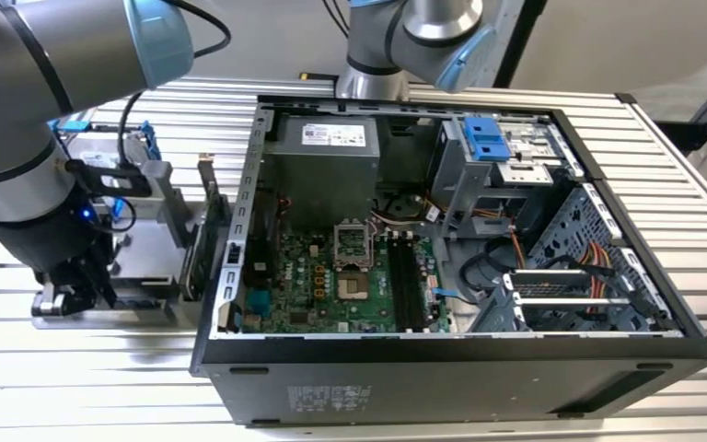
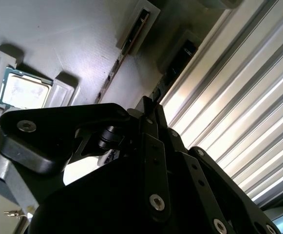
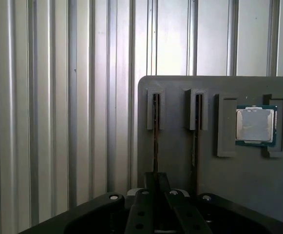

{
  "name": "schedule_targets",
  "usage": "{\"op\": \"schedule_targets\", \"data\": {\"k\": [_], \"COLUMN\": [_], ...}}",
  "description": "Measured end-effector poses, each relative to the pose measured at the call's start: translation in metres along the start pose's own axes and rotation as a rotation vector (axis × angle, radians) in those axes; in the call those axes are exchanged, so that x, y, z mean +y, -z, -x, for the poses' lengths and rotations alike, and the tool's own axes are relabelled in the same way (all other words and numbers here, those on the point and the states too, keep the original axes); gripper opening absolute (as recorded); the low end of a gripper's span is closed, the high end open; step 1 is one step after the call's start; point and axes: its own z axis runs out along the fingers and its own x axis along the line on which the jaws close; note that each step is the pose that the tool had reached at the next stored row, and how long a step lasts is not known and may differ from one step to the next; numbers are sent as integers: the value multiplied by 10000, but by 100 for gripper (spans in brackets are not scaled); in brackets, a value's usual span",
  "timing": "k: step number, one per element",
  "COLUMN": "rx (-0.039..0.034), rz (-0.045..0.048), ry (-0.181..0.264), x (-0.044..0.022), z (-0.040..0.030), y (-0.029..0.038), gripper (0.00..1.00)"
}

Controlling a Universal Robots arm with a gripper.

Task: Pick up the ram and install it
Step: 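Pick up the ram and move it above insertion slot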

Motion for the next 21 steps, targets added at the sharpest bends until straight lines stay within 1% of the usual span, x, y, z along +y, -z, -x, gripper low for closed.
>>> {"op": "schedule_targets", "data": {"k": [14,21], "rx": [-1,-1], "rz": [-1,-1], "ry": [0,-1], "x": [1,2], "z": [-2,-3], "y": [72,128], "gripper": [0,0]}}
